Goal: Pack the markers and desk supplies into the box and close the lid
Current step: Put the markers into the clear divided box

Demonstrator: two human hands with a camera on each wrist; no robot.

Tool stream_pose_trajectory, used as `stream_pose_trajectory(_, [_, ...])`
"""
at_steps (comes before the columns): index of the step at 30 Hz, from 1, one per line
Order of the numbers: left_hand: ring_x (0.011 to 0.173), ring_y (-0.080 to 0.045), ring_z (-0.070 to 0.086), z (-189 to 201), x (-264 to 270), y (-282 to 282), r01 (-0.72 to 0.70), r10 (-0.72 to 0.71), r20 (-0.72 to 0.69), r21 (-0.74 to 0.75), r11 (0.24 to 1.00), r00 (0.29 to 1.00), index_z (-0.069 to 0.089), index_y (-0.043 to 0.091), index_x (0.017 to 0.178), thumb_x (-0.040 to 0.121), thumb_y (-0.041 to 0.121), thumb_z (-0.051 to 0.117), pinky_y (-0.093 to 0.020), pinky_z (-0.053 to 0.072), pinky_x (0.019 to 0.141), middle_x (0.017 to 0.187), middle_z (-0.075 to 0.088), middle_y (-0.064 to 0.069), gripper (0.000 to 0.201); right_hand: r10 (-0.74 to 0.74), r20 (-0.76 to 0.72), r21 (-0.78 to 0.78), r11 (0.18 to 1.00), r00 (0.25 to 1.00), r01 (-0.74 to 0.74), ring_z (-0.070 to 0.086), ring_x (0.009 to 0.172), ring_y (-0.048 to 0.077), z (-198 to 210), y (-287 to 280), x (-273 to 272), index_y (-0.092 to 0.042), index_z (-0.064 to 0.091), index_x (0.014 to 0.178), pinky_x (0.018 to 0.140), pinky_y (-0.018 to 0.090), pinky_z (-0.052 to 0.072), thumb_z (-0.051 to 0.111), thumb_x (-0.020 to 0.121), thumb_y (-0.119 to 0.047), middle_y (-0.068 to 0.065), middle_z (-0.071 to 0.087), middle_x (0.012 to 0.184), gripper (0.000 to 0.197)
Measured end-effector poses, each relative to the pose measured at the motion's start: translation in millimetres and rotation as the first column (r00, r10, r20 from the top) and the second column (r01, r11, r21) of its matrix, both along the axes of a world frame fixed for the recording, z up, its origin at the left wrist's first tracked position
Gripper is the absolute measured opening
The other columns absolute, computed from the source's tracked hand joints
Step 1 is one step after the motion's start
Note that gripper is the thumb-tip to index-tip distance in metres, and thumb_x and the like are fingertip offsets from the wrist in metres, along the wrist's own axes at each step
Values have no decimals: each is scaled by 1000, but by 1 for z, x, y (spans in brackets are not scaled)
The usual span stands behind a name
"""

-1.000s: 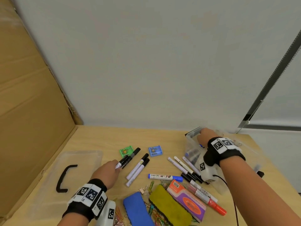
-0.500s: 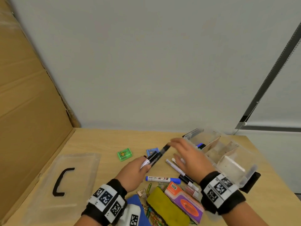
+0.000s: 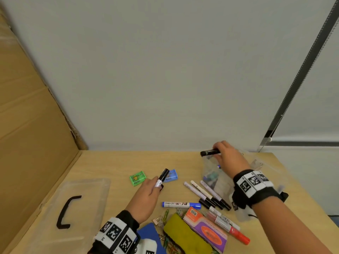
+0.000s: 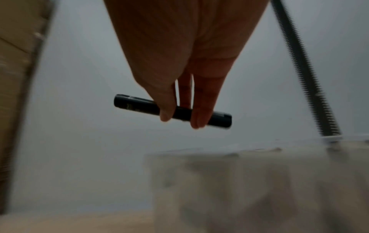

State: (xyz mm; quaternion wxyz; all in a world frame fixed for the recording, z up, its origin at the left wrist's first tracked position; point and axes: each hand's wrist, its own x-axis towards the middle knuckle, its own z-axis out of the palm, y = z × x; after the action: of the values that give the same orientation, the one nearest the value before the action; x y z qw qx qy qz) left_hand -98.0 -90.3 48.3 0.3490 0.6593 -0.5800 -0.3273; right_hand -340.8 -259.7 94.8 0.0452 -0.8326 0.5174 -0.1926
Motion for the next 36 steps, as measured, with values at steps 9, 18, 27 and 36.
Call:
stream_pose_trajectory(9, [68, -12, 54, 5, 12, 20, -16, 16, -14, -21, 1000, 1000, 44, 54, 98, 100, 14, 38, -17, 45, 63, 106, 61, 6, 41, -133, -226, 460, 859, 965, 226, 57, 112, 27, -6, -38, -2, -17, 47, 131, 84, 31, 47, 44, 93, -3, 12, 56, 130, 41])
stream_pose_trajectory(18, [79, 3, 57, -14, -6, 17, -64, 65, -3, 51, 997, 998, 40, 36, 134, 100, 19, 40, -21, 52, 78, 110, 55, 24, 38, -256, 139, 281, 936, 957, 210, 41, 132, 23, -22, 33, -71, -13, 43, 138, 109, 36, 33, 38, 98, -13, 7, 42, 145, 40])
stream_pose_trajectory(27, [108, -4, 42, 28, -111, -58, 167, -111, 368, -121, 979, 923, 15, 28, 150, 97, 8, 35, -14, 37, 95, 139, 38, 6, 60, -521, -151, 213, 813, 840, 542, -2, 146, 35, -63, 36, -120, -3, 19, 148, 120, 45, 6, 27, 97, -42, 17, 9, 158, 64])
stream_pose_trajectory(36, [115, -34, 54, 28, -187, -187, 229, -343, 695, 256, 939, 632, 41, 15, 141, 92, -2, 41, -43, 47, 94, 127, 58, -16, 52, -485, -116, 205, 842, 867, 498, -11, 145, 38, -60, 39, -115, -9, 16, 149, 120, 44, 0, 22, 96, -37, 17, 3, 159, 61])
